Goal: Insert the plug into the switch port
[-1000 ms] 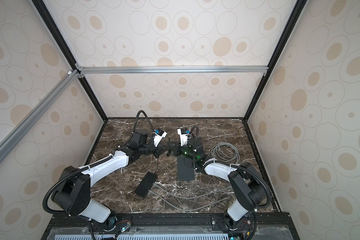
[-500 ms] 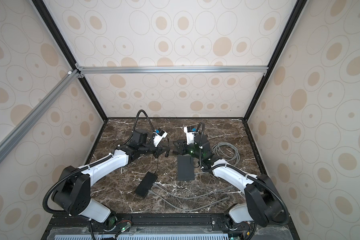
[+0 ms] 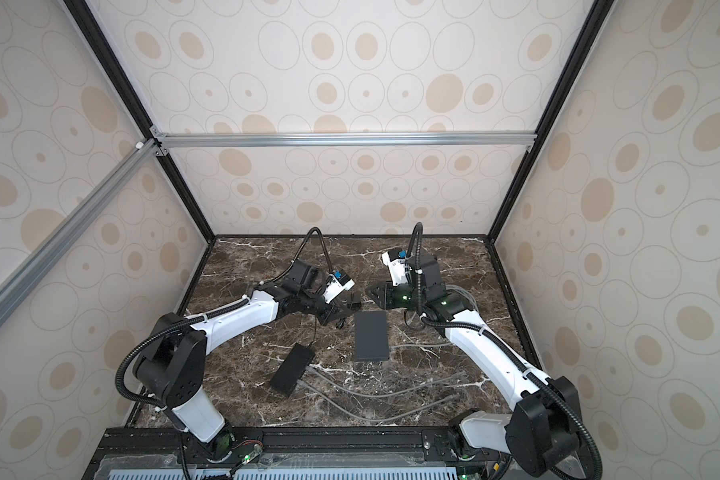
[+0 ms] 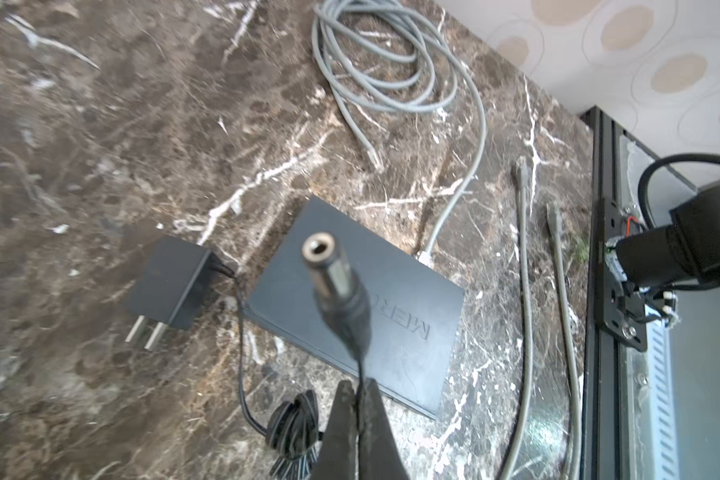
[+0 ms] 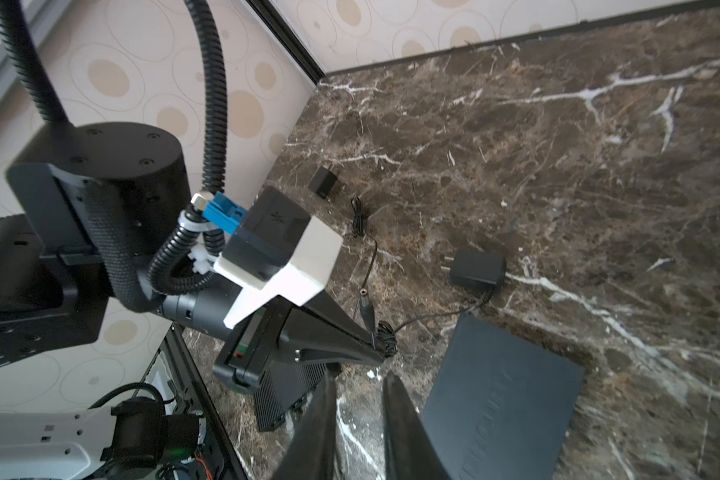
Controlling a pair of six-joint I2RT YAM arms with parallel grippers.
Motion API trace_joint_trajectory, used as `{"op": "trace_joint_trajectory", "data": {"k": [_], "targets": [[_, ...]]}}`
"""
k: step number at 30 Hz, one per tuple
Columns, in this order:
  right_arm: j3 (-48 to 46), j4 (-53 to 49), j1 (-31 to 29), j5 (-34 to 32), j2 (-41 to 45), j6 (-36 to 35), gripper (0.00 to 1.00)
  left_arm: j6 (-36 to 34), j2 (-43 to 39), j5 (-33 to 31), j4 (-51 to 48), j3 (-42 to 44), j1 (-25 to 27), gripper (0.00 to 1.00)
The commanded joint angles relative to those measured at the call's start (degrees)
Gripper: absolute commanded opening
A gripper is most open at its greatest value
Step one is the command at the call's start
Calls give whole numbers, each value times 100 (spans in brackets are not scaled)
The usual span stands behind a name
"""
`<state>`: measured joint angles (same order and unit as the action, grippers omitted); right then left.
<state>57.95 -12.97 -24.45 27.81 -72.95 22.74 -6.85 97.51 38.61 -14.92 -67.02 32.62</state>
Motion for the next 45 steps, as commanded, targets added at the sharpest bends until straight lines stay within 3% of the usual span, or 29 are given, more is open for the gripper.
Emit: {"op": "trace_joint_trajectory", "data": {"k": [1,20,34,45], "targets": [[138,-375,-202,2,-60,-122,23,-273,-22,-39,-239,-285,20,0],[320,410,-700,-1111,-780,429,28,-308,-6,58,-291,-329,123,0],[496,691,-754,-1082,-1114,629,26,-326,31,59,-337,-355,153,0],[533,581,-790,-1084,-1220,653,19,-334,56,54,-363,-370,169,0]]}}
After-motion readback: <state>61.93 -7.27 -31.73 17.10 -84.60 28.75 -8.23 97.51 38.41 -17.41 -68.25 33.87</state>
